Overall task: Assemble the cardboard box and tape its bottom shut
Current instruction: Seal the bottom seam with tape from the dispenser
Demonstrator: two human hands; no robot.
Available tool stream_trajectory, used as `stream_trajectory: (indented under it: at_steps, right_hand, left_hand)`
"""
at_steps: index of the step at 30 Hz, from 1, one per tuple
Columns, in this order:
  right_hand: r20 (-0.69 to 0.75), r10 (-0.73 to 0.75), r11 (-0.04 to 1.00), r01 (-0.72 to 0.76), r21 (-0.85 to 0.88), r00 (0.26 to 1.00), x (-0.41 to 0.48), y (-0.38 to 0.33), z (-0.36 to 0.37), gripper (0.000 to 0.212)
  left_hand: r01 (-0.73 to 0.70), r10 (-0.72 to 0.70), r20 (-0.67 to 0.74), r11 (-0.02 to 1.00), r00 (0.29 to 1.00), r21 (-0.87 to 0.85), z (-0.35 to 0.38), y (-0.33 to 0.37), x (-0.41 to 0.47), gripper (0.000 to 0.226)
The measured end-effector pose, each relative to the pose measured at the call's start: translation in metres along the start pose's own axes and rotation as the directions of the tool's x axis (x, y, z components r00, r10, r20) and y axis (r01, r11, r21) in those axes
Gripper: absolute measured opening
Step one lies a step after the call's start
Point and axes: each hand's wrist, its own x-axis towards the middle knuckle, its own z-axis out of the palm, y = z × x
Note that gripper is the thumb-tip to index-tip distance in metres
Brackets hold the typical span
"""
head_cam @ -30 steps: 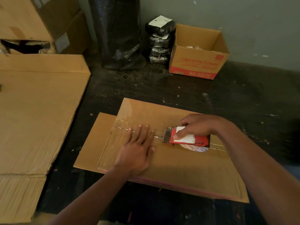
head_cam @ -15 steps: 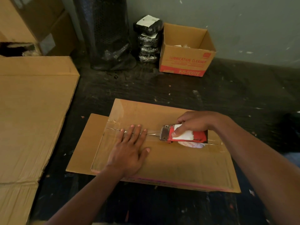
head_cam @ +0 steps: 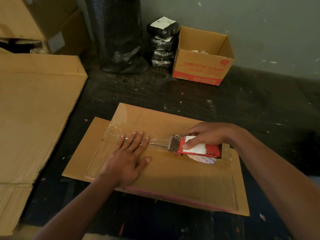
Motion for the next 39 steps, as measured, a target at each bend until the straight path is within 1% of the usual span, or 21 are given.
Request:
stream_trajectory:
  at_steps: [2,5,9,15,24,29,32,36,39]
  right_hand:
    - [0.017,-0.01,1.0,0.01,0.0,1.0,0.002,0.004,0.0,0.048]
    - [0.013,-0.029,0.997,0.029,-0.073,1.0,0.006,0.007,-0.001,0.049]
    - [0.0,-0.022,0.994,0.022,-0.104,1.0,0.008,0.009,0.0,0.058]
    - [-0.015,0.001,0.998,-0.002,-0.06,1.0,0.01,0.005,0.006,0.047]
    - [-0.058,0.04,0.999,-0.04,0.001,0.998,0.0,0.004,0.003,0.05]
    - [-0.071,0.02,1.0,-0.02,-0.001,0.997,-0.003,0.01,0.001,0.047]
    - [-0.087,0.017,0.997,-0.024,-0.074,0.996,-0.014,0.027,-0.01,0.041]
    - [-0.065,0.048,0.998,-0.049,-0.027,0.997,-0.025,0.057,-0.018,0.041]
    - [-0.059,0.045,0.999,-0.046,-0.013,0.997,-0.025,0.063,-0.015,0.042]
  left_hand:
    - [0.01,-0.01,0.017,1.0,1.0,0.009,0.0,0.001,0.0,0.071]
    - [0.019,-0.019,0.018,1.0,1.0,0.024,-0.004,0.003,0.0,0.071]
    - [0.03,-0.032,0.046,0.999,0.998,0.034,-0.005,0.004,-0.001,0.071]
    - [0.016,-0.016,0.033,1.0,0.999,-0.01,-0.006,0.003,-0.001,0.071]
    - [0.008,-0.008,0.028,1.0,1.0,0.019,-0.003,0.002,0.0,0.071]
    - [0.01,-0.01,0.02,1.0,1.0,0.011,-0.003,0.002,0.0,0.071]
    - [0.021,-0.021,0.022,1.0,1.0,0.008,-0.003,0.003,0.0,0.072]
    - [0.035,-0.035,0.028,0.999,0.999,0.015,-0.003,0.003,0.001,0.071]
    - [0.032,-0.031,0.015,0.999,0.999,-0.013,-0.003,0.004,0.001,0.069]
